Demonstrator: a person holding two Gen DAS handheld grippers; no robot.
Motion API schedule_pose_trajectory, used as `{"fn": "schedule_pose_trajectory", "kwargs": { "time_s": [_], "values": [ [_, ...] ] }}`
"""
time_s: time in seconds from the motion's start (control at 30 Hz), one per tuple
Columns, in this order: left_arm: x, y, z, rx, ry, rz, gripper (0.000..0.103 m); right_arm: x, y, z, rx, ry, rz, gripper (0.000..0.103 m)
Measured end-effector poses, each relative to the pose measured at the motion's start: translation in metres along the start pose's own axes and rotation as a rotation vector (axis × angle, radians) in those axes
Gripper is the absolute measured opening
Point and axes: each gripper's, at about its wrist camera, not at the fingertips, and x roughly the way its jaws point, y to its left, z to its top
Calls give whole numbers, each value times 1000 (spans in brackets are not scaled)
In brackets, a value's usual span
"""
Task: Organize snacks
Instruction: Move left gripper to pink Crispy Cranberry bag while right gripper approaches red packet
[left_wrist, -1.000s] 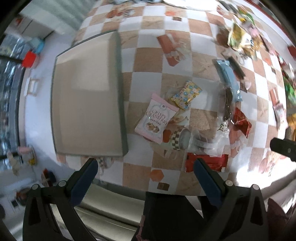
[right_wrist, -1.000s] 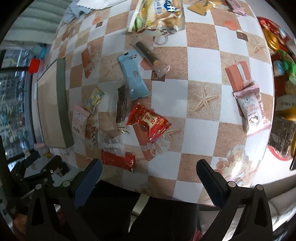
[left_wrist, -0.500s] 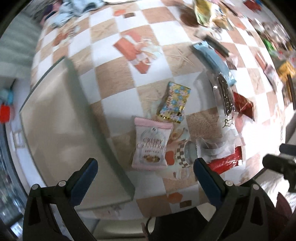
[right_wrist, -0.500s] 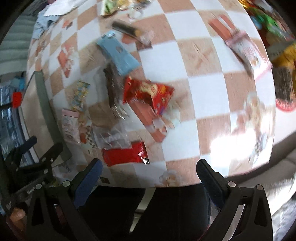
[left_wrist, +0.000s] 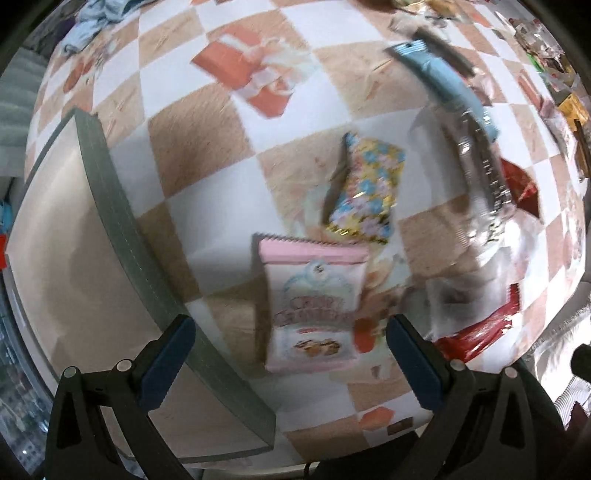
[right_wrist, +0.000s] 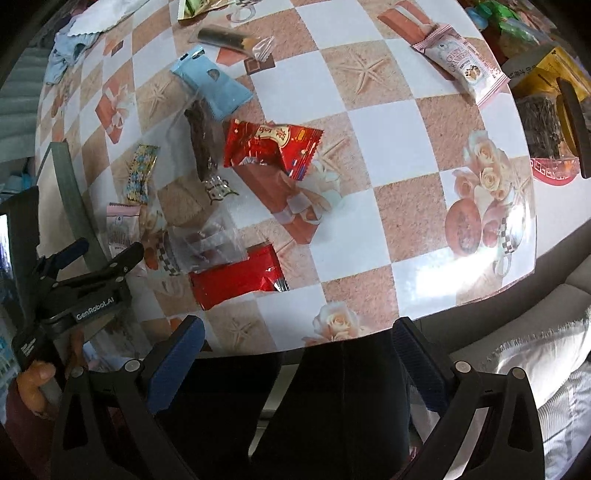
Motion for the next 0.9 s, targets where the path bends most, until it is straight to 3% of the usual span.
{"fn": "schedule_pose_trajectory", "kwargs": {
  "time_s": [0.17, 0.23, 0.5, 0.57, 0.8, 0.9],
  "values": [
    [23, 32, -5, -11, 37, 49, 103, 17, 10, -3, -12, 35, 15, 102],
    [24, 41, -8, -14, 27, 32, 103, 23, 14, -4, -25, 49, 14, 102],
    [23, 35, 1, -14, -21, 5, 103, 34, 24, 5, -66, 27, -56, 102],
    [29, 36, 9, -10, -19, 25, 103, 33, 23, 14, -92, 16, -97, 102],
    [36, -38, 14, 35, -48, 86, 103, 40, 35, 44, -312, -52, -328, 102],
    [35, -36, 11, 41, -49, 93, 103, 44, 41, 52, -421, -80, -383, 102]
  ]
}}
